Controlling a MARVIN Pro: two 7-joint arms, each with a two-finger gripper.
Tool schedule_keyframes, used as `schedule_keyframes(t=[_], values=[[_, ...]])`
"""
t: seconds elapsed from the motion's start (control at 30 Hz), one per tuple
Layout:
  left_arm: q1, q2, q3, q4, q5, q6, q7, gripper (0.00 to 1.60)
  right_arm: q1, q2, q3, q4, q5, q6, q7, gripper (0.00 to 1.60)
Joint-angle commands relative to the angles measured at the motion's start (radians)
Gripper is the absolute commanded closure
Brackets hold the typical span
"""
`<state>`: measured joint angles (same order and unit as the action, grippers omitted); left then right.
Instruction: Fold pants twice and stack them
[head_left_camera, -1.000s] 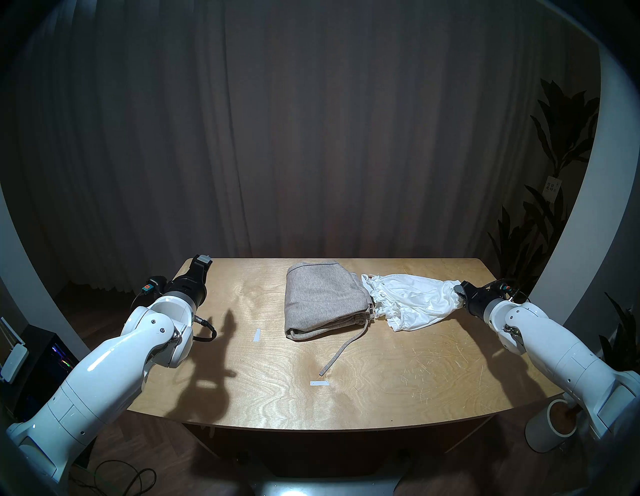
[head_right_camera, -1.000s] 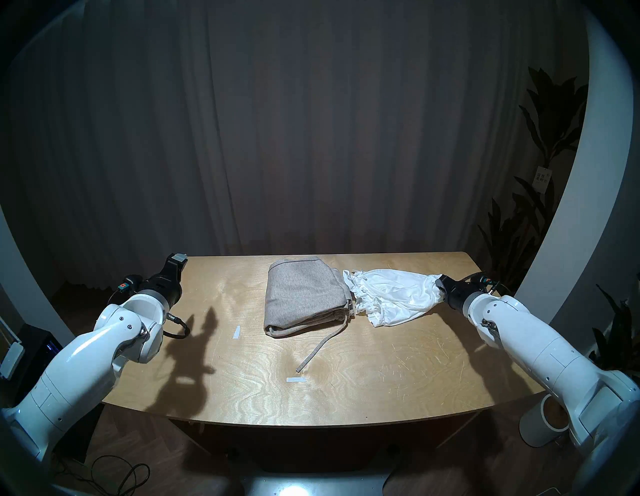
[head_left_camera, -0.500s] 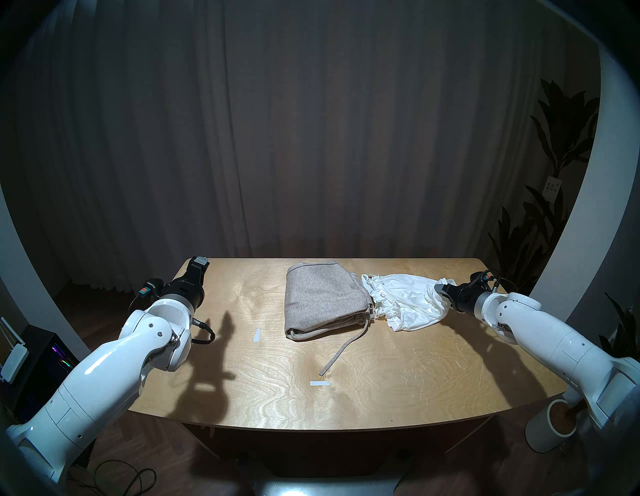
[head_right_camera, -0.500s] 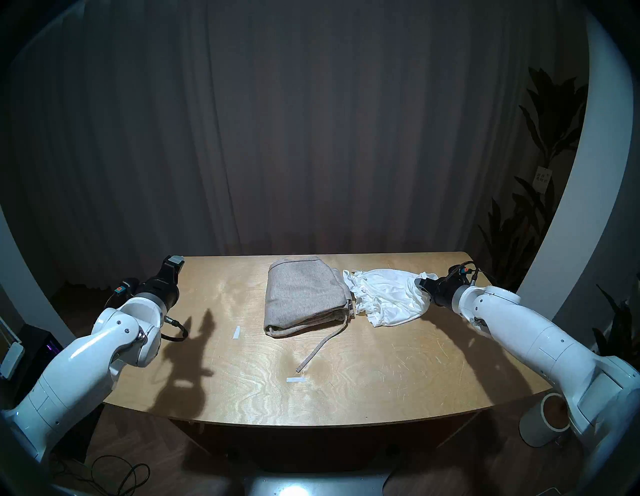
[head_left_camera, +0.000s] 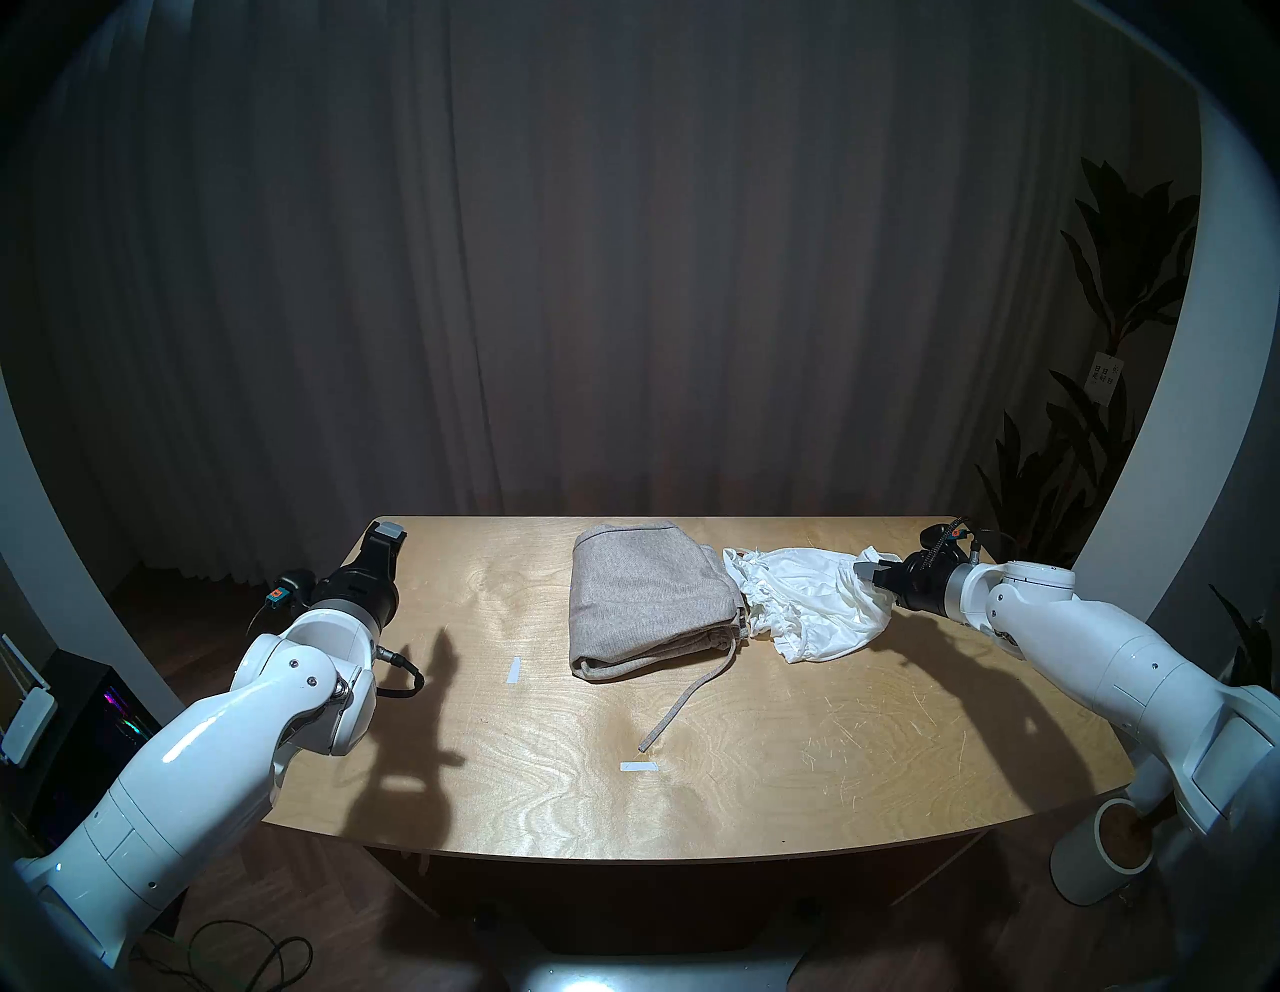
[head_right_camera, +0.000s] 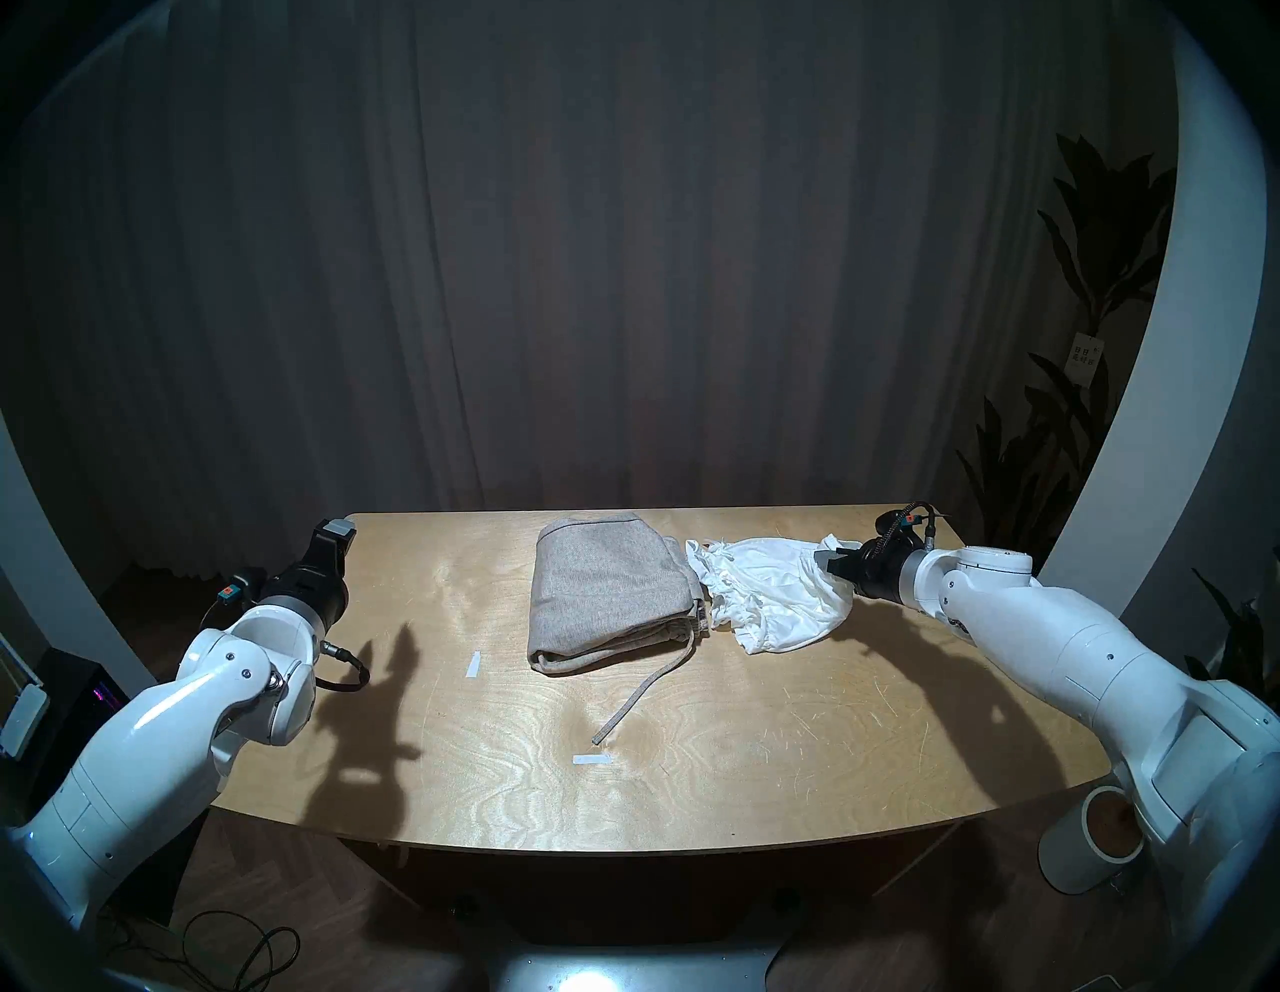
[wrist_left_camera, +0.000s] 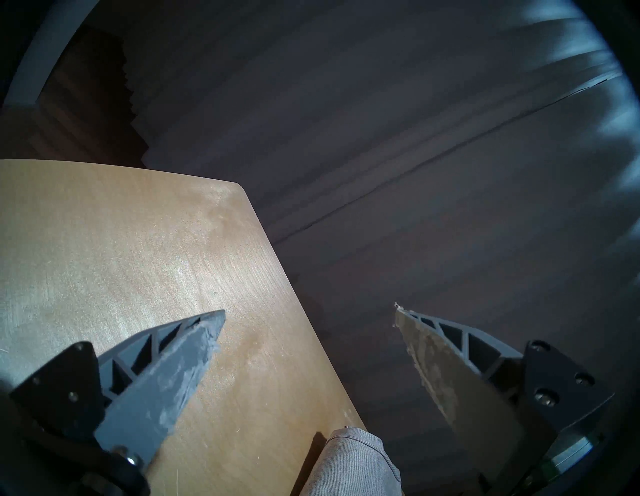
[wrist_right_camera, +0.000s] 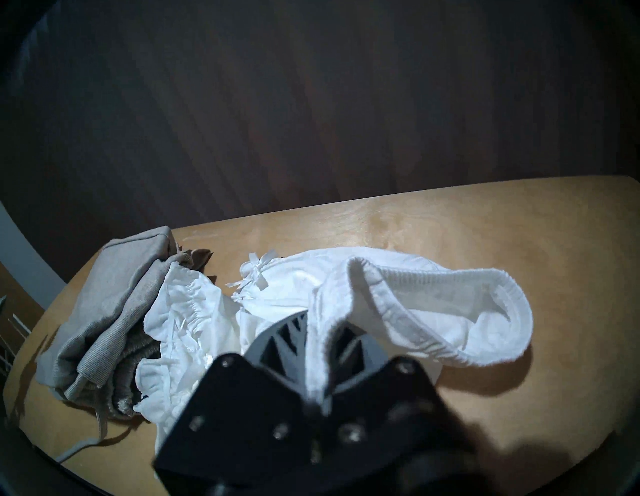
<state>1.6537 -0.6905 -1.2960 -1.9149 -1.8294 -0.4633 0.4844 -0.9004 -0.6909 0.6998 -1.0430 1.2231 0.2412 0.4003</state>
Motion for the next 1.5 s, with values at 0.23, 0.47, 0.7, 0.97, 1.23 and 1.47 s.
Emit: schedule_keyframes(t=[0.23,0.47,0.7,0.97,1.23,1.47], values=[[0.032,0.007,-0.041,-0.034,-0.006,-0.042,-0.01,0.0,0.165,-0.056,-0.068,0.037,-0.262,-0.04,0.139,1.6],[0.054,0.005,-0.054,-0.047,-0.01,-0.061,-0.013,0.0,0.241,-0.084,-0.155,0.121,-0.435,-0.104,0.259,1.6],[0.069,0.004,-0.061,-0.058,-0.012,-0.077,-0.015,0.0,0.299,-0.127,-0.178,0.165,-0.522,-0.159,0.333,1.6],[0.095,0.007,-0.076,-0.072,-0.011,-0.102,-0.014,0.0,0.358,-0.174,-0.209,0.203,-0.6,-0.215,0.401,1.6],[0.141,0.012,-0.103,-0.093,-0.011,-0.136,-0.014,0.0,0.408,-0.224,-0.262,0.238,-0.694,-0.287,0.502,1.6],[0.191,0.016,-0.129,-0.115,-0.012,-0.169,-0.018,0.0,0.437,-0.264,-0.311,0.286,-0.764,-0.37,0.596,1.6]])
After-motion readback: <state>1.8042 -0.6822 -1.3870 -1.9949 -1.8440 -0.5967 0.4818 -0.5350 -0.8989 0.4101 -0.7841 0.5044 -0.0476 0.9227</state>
